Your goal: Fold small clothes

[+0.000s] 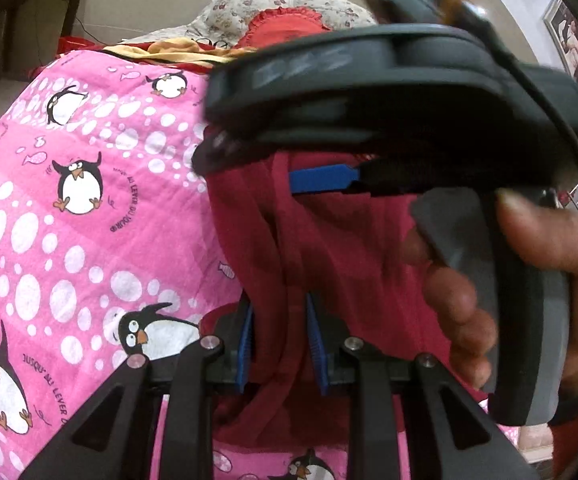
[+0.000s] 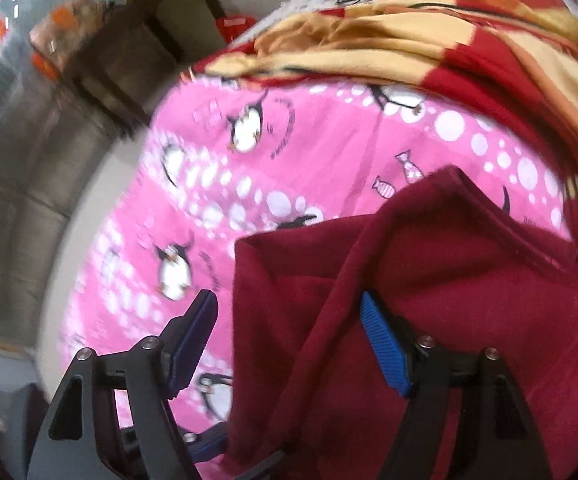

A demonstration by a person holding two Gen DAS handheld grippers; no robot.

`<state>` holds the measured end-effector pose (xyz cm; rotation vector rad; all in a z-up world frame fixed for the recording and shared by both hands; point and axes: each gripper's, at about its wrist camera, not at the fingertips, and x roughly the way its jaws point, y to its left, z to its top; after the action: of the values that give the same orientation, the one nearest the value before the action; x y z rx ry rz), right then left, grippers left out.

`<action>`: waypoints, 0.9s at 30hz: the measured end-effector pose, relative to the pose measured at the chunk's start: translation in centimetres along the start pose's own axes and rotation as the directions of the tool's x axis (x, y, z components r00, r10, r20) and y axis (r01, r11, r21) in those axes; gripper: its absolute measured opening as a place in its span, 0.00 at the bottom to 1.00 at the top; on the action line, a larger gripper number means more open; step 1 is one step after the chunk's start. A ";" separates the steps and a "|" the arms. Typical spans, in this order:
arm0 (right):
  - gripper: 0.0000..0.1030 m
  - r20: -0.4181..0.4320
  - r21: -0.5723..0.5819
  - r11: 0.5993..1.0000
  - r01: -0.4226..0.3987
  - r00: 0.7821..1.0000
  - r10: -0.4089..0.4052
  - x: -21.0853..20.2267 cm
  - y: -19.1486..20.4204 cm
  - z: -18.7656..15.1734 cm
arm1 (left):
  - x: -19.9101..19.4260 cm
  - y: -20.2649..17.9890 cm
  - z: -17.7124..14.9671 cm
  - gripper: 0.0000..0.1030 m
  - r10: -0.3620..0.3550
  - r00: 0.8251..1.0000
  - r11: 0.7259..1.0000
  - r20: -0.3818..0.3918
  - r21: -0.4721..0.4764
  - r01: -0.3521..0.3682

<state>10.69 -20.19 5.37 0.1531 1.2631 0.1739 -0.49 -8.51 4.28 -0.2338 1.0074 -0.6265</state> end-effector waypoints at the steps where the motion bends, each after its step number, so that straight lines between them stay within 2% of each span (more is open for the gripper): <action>1: 0.95 -0.010 -0.031 0.999 0.030 0.999 -0.031 0.5 0.5 -0.1 | 0.1 0.0 0.0 0.25 0.004 1.000 1.000 -0.001 0.000 -0.004; 3: 0.95 -0.022 -0.088 0.992 0.093 0.995 -0.096 1.3 1.5 -0.2 | 0.2 -0.1 -0.2 0.25 0.006 1.000 1.000 -0.004 -0.006 -0.006; 5: 0.93 -0.009 -0.103 0.987 0.122 0.992 -0.124 1.5 1.7 -0.3 | 0.1 0.3 -0.2 0.25 0.005 1.000 1.000 -0.006 -0.011 -0.005; 8: 0.64 0.028 -0.108 0.980 0.167 0.986 -0.165 0.9 1.0 -0.9 | 0.0 0.5 -0.3 0.25 0.014 1.000 1.000 -0.010 -0.008 -0.014; 10: 0.56 0.054 -0.074 0.992 0.103 0.994 -0.099 -0.1 -0.1 -1.4 | -0.2 0.9 -0.4 0.26 0.003 1.000 1.000 -0.020 -0.012 -0.003; 11: 0.52 0.062 -0.042 0.997 0.060 0.996 -0.057 -0.5 -1.0 -1.7 | -0.4 1.1 -0.4 0.30 -0.004 1.000 1.000 -0.021 -0.019 0.004; 14: 0.49 0.096 0.011 1.000 -0.024 0.995 0.023 -1.1 -2.5 -2.6 | -0.7 1.3 -0.3 0.32 0.000 1.000 1.000 -0.027 -0.023 -0.001; 19: 0.49 0.110 0.037 0.998 -0.056 0.993 0.051 -1.2 -3.4 -3.0 | -0.9 0.5 -0.5 0.36 0.034 0.999 0.999 -0.034 0.011 -0.033; 20: 0.49 0.110 0.033 0.998 -0.054 0.993 0.050 -1.1 -3.2 -2.9 | -1.0 0.4 -0.5 0.42 0.041 0.999 0.999 -0.035 0.015 -0.041; 21: 0.49 0.110 0.032 0.998 -0.054 0.993 0.050 -1.1 -3.3 -2.9 | -1.0 0.4 -0.5 0.54 0.054 0.998 0.998 -0.037 0.017 -0.053; 23: 0.49 0.111 0.036 0.998 -0.057 0.992 0.053 -1.0 -2.9 -2.9 | -0.9 0.9 -0.4 0.69 0.067 0.997 0.998 -0.040 0.003 -0.067; 27: 0.49 0.115 0.045 0.996 -0.074 0.991 0.069 -1.1 -3.4 -2.9 | -0.6 1.4 -0.5 0.74 0.068 0.997 0.998 -0.044 -0.012 -0.069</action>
<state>7.70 -23.65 4.86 0.2474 1.1499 0.1934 -0.64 -7.02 3.80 -0.1973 1.0579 -0.5646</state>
